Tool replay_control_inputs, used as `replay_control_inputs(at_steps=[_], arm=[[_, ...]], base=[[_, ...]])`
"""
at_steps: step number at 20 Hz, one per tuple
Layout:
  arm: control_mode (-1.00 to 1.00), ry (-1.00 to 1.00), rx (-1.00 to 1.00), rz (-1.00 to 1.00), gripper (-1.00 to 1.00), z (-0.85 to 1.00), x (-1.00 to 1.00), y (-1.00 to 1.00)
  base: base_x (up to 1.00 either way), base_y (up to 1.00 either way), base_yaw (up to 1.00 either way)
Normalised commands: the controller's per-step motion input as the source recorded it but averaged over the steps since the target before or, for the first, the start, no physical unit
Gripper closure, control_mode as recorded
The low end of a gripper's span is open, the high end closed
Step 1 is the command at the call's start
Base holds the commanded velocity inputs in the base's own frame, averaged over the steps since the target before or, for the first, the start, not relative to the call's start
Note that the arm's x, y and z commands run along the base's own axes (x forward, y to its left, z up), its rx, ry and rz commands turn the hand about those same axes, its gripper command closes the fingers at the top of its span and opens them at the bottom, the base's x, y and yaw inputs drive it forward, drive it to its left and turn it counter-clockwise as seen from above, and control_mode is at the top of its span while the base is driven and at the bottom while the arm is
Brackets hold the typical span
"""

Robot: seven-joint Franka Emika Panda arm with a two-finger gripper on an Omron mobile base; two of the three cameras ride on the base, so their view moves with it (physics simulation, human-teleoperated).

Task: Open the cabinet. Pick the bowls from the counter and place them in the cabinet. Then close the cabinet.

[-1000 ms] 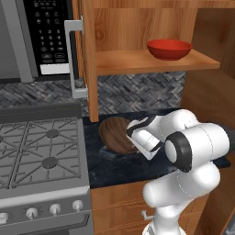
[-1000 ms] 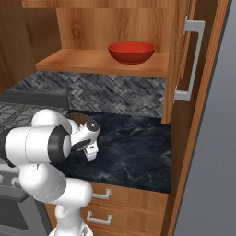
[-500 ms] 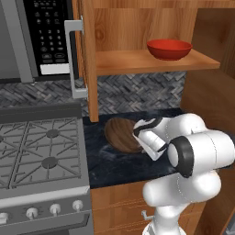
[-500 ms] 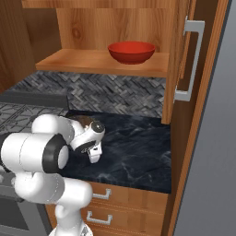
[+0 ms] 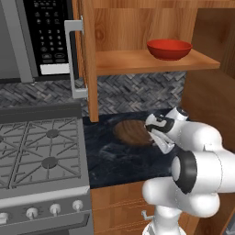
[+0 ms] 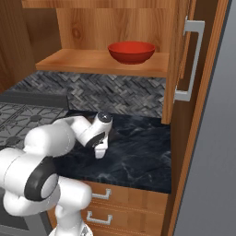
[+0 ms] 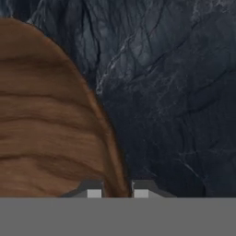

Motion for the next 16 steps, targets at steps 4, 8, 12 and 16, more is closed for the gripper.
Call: replay_control_inputs(at_steps=[4, 8, 12, 16], arm=[[-1.00, 0.01, 0.07, -0.05, 1.00, 0.23, -0.34, -0.52], [-1.00, 0.01, 0.09, -0.07, 1.00, 0.17, -0.44, -0.50], [-1.00, 0.00, 0.04, -0.08, 1.00, 0.21, -0.27, -0.24], [-1.00, 0.00, 0.01, -0.05, 1.00, 0.46, -0.09, -0.02]], base=[[0.00, 0.00, 0.00], [0.00, 0.00, 0.00], [0.00, 0.00, 0.00], [0.00, 0.00, 0.00]])
